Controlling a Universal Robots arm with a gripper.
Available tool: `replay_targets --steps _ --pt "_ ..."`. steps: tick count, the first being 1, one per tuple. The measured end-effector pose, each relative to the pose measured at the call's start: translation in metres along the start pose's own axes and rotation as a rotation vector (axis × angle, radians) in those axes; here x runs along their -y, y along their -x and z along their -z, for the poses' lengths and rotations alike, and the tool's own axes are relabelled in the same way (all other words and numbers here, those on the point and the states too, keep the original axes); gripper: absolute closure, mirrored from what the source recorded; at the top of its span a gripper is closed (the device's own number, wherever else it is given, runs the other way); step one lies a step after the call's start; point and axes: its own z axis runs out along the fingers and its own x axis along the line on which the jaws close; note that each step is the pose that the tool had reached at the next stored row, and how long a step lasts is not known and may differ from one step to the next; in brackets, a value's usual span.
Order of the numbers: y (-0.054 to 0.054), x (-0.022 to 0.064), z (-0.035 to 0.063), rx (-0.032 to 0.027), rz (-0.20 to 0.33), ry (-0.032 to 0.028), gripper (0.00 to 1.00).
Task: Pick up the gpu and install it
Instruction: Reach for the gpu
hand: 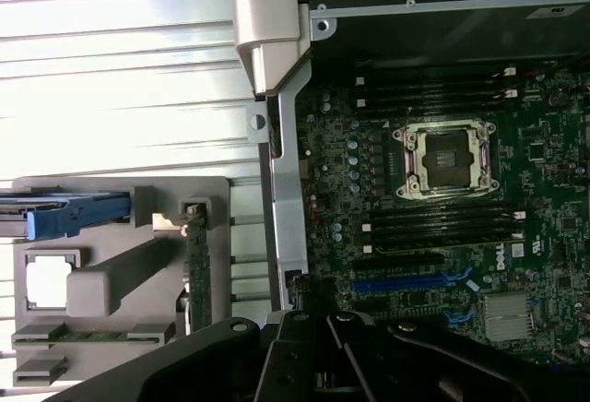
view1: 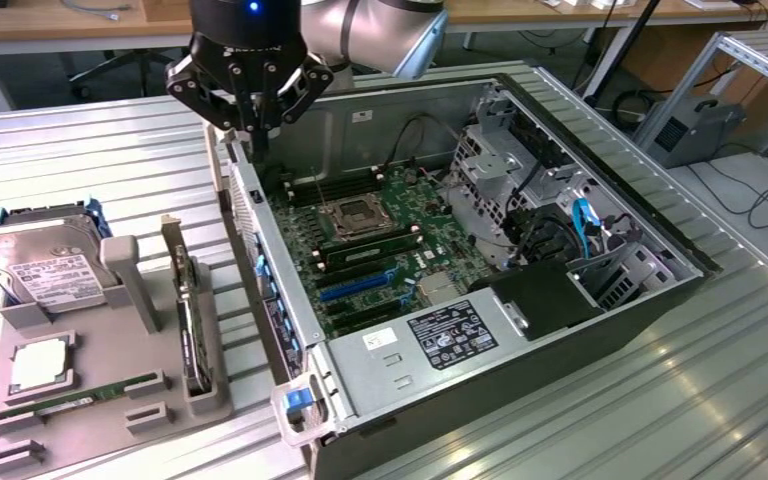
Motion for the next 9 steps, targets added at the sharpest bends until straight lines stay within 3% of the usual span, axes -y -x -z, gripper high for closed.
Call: replay_targets --steps 9 --pt "-0.0018 0.0001 0.0 -0.0001 0.0 -0.0001 0.89"
